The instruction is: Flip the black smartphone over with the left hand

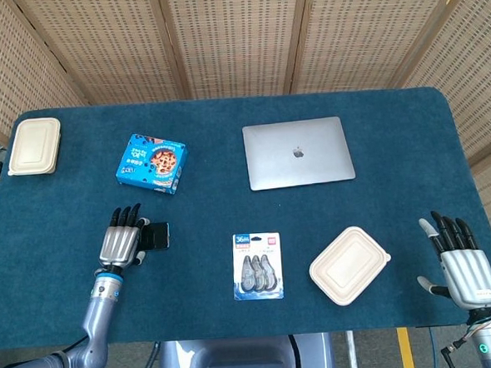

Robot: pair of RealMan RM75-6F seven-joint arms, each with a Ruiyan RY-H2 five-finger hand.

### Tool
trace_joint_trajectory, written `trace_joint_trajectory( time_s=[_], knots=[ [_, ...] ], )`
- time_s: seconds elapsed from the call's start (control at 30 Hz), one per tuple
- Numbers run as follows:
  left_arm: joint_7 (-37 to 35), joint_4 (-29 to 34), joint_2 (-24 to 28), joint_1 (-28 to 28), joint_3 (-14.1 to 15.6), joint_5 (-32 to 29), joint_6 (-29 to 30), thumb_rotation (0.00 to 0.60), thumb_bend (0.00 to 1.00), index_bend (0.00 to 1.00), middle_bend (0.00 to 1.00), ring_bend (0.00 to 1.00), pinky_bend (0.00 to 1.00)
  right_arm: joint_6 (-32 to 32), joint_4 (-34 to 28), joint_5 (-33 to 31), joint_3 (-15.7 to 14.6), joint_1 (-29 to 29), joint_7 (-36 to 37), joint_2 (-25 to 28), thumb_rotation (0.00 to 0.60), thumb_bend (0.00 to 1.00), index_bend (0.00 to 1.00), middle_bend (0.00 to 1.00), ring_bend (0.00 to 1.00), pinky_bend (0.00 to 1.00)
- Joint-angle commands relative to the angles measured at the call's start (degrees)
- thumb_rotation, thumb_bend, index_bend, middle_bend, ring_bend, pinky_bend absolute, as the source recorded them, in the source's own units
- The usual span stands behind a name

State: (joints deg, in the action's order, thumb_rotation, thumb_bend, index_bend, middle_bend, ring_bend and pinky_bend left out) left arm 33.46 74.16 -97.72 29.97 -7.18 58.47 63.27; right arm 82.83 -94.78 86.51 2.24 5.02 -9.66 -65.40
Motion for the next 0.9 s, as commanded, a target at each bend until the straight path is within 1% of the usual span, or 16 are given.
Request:
trace_joint_trajectory(
  time_s=[0.03, 0.2, 0.47, 0.53, 0.7, 0.9],
  knots=[
    [0.0, 0.0, 0.0, 0.0, 0.0, -0.1, 0.0, 0.6, 0.35, 0.43, 0.0, 0.0, 0.0, 0.0, 0.0, 0.0, 0.0, 0.0, 0.1, 0.0, 0.6, 0.05, 0.0, 0.0, 0.0, 0.0],
    [0.1, 0.3, 0.4, 0.2, -0.3, -0.1, 0.1, 0.6, 0.36, 0.48, 0.0, 0.0, 0.0, 0.0, 0.0, 0.0, 0.0, 0.0, 0.1, 0.1, 0.6, 0.05, 0.0, 0.0, 0.0, 0.0],
    [0.2, 2.4, 1.6, 0.2, -0.6, 0.6, 1.0, 0.6, 0.35, 0.48, 0.0, 0.0, 0.0, 0.0, -0.1, 0.0, 0.0, 0.0, 0.0, 0.1, 0.6, 0.05, 0.0, 0.0, 0.0, 0.0],
    [0.3, 2.3, 1.6, 0.2, -0.4, 0.8, 1.2, 0.6, 0.35, 0.5, 0.0, 0.0, 0.0, 0.0, -0.1, 0.0, 0.0, 0.0, 0.1, 0.1, 0.6, 0.05, 0.0, 0.0, 0.0, 0.0],
    [0.0, 1.8, 1.2, 0.0, -0.2, 0.6, 1.0, 0.6, 0.36, 0.57, 0.0, 0.0, 0.0, 0.1, -0.1, 0.1, 0.0, 0.0, 0.1, 0.1, 0.6, 0.05, 0.0, 0.0, 0.0, 0.0],
    [-0.4, 1.7, 1.2, 0.0, -0.5, 0.5, 0.9, 0.6, 0.36, 0.59, 0.0, 0.0, 0.0, 0.1, 0.0, 0.0, 0.0, 0.0, 0.1, 0.1, 0.6, 0.05, 0.0, 0.0, 0.0, 0.0]
  ],
)
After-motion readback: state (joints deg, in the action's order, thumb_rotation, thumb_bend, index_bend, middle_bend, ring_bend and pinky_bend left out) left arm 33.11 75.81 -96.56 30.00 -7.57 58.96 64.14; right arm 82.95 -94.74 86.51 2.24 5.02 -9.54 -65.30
